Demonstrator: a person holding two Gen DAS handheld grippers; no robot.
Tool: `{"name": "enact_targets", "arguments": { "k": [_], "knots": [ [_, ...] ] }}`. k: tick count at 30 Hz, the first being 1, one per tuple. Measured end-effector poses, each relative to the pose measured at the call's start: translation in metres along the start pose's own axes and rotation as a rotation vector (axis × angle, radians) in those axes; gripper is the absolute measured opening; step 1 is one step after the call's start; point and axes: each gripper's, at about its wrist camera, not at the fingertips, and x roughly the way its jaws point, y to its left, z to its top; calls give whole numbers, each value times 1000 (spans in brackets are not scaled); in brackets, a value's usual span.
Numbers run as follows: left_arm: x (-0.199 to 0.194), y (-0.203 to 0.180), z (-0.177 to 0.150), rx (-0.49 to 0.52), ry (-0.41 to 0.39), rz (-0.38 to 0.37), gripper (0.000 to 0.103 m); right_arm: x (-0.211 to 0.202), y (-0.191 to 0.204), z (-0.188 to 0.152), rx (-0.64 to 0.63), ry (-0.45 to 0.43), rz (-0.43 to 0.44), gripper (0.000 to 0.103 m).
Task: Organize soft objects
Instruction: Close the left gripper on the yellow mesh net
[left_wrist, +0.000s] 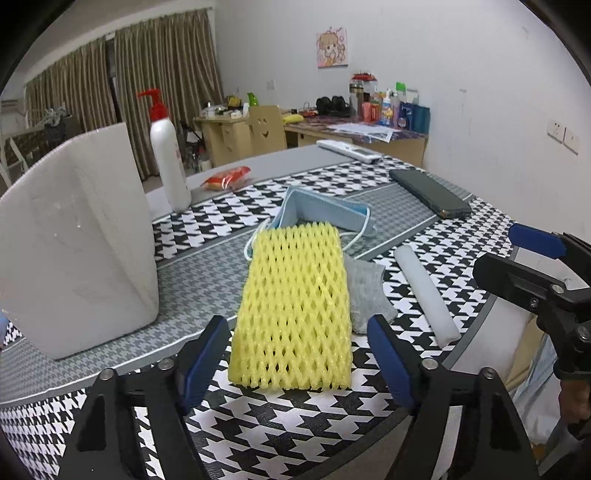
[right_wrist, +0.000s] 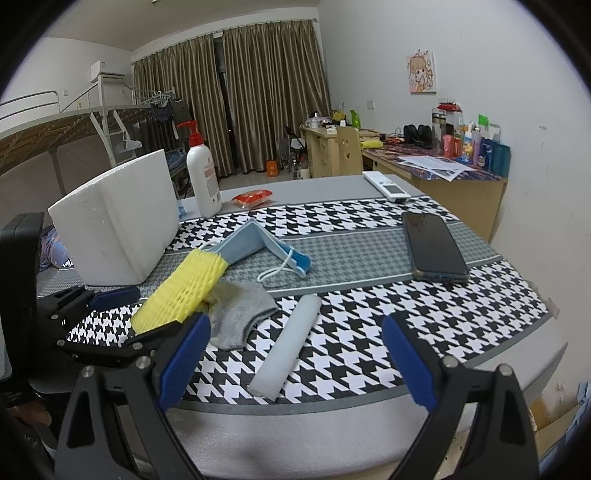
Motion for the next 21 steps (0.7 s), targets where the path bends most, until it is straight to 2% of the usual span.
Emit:
{"name": "enact_targets", "arguments": {
  "k": [1, 8, 14, 16, 17, 21],
  "knots": [
    [1, 0, -1, -3, 8, -4, 68, 1, 0, 0, 0, 1, 1, 96],
    [8, 8, -3, -42, 55, -30, 47, 7, 0, -3, 3, 18, 10, 96],
    [4, 13, -4, -59, 49, -52, 26, 15, -2, -7, 14, 47, 11, 96],
    [1, 15, -4, -70, 39, -59, 22, 18, -2, -8, 16, 55, 12, 96],
    [-1, 17, -4, -74, 32, -58, 16, 19, -2, -8, 17, 58, 13, 96],
    [-7, 20, -4, -78, 12, -55, 12, 24, -1, -9, 16, 74, 14, 96]
  ]
}}
